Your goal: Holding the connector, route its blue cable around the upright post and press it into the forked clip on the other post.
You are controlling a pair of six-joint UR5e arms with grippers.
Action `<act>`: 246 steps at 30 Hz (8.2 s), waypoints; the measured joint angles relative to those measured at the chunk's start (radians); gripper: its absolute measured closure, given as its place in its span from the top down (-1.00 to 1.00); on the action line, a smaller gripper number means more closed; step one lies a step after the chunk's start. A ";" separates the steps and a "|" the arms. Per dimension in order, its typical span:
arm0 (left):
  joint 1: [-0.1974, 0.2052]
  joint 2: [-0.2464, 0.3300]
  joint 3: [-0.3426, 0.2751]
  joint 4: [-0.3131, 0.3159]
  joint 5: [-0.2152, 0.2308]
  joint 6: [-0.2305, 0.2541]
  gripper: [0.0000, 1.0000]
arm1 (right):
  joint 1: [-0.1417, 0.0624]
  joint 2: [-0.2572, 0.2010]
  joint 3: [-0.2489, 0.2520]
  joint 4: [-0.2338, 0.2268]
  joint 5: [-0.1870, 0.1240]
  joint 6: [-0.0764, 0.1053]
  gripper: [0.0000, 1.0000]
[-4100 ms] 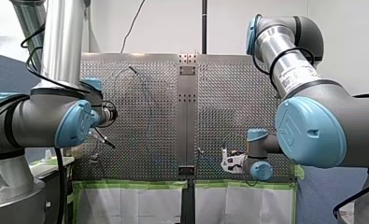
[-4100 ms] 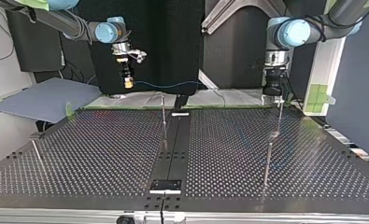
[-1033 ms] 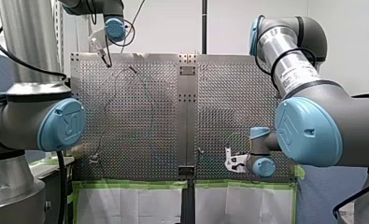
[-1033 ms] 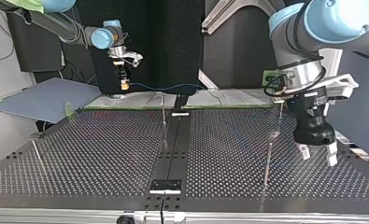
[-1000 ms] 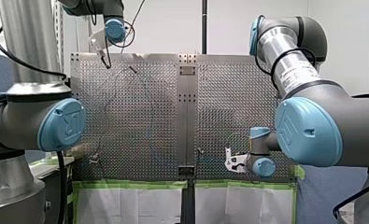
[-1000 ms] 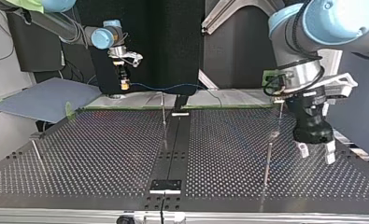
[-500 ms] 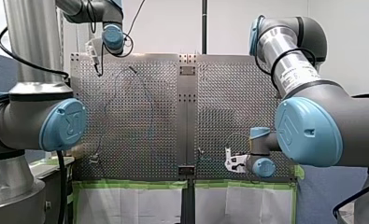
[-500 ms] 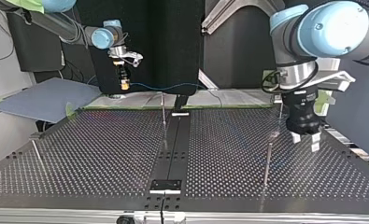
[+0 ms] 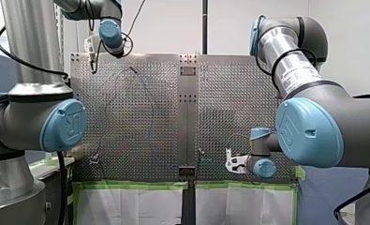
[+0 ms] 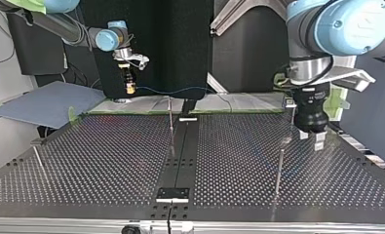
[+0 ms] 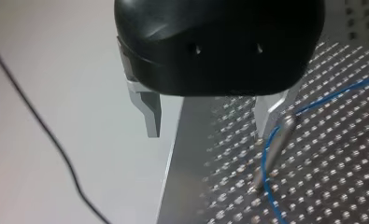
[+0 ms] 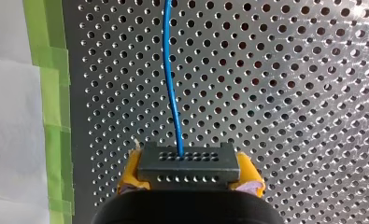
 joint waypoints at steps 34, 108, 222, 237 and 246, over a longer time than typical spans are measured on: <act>-0.010 0.000 0.000 -0.281 0.013 0.052 0.98 | 0.003 0.000 0.000 0.002 0.000 0.000 -1.00; -0.118 -0.093 -0.068 -0.172 -0.070 0.333 0.98 | 0.015 0.000 0.000 0.000 -0.007 0.012 -1.00; -0.187 -0.429 -0.069 0.772 -0.221 0.788 0.98 | 0.024 0.000 0.000 0.000 -0.051 0.048 -1.00; -0.205 -0.484 -0.074 0.689 -0.300 0.853 0.98 | 0.026 0.000 0.000 0.000 -0.051 0.048 -1.00; -0.213 -0.499 -0.075 0.655 -0.299 0.831 0.98 | 0.026 0.000 0.000 0.000 -0.051 0.048 -1.00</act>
